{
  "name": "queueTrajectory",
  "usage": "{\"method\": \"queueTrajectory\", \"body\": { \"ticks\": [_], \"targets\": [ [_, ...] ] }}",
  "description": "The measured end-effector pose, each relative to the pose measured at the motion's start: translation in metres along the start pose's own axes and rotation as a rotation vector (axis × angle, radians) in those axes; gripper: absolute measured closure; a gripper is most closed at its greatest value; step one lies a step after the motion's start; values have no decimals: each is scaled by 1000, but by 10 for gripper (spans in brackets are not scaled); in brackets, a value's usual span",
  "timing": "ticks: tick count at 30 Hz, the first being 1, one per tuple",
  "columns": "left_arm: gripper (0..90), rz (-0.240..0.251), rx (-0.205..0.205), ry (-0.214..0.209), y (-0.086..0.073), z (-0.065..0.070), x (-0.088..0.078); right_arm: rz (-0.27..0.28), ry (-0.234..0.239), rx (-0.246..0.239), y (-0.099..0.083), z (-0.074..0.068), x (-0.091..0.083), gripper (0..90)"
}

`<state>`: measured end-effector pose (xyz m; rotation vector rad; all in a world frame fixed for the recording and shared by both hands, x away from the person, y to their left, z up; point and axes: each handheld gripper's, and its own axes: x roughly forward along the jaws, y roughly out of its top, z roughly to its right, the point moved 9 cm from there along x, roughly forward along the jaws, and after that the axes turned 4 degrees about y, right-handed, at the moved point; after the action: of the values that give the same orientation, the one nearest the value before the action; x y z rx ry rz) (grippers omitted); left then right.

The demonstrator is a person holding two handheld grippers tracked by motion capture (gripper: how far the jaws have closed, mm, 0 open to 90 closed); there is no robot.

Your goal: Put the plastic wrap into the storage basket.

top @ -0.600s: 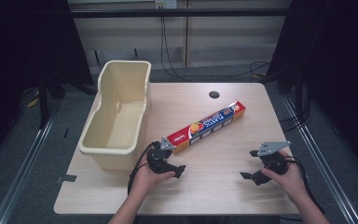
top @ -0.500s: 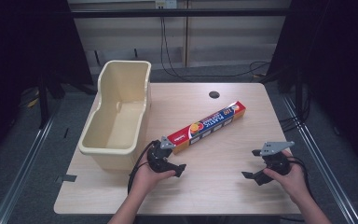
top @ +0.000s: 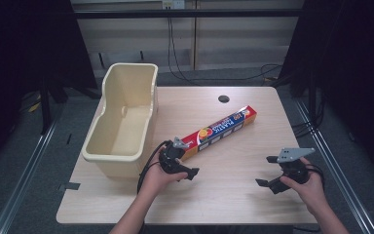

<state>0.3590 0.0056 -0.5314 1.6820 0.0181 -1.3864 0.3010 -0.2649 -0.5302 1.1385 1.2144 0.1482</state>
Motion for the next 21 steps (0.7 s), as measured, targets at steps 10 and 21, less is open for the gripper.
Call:
{"method": "queueTrajectory", "body": {
  "ticks": [10,21],
  "targets": [
    [59,-5,31,2,31,0,-7,13,4,-1,1,-2,-3,31],
    [59,-20,32,-8,65,-7,3,21,16,1,2,-2,-4,30]
  ]
}}
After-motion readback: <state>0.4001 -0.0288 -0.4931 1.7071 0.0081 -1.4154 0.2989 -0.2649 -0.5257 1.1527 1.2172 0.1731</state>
